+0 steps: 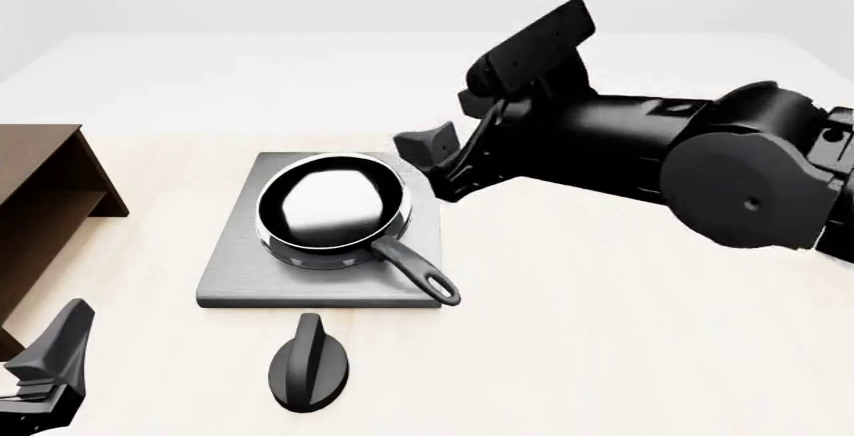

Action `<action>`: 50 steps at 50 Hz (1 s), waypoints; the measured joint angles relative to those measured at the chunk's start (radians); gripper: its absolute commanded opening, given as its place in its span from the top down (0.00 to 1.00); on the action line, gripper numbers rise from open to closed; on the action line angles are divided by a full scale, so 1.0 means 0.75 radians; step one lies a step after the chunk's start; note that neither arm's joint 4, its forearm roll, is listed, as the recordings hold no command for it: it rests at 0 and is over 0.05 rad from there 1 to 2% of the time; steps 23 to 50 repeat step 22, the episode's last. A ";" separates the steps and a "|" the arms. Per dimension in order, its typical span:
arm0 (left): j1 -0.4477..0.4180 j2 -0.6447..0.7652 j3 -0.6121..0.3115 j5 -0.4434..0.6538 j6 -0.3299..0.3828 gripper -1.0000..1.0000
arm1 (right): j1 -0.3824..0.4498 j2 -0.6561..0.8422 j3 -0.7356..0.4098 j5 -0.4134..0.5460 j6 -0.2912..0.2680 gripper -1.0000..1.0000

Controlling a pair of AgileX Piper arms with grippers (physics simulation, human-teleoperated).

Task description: Turn on the stove and put the frying pan on it.

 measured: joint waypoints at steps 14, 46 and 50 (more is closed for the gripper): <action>0.023 0.000 -0.013 -0.025 0.026 0.00 | -0.233 -0.816 0.374 0.047 -0.065 0.00; 0.042 0.000 -0.026 -0.042 0.053 0.00 | -0.480 -1.315 0.758 -0.015 -0.085 0.00; 0.042 0.000 -0.026 -0.042 0.053 0.00 | -0.480 -1.315 0.758 -0.015 -0.085 0.00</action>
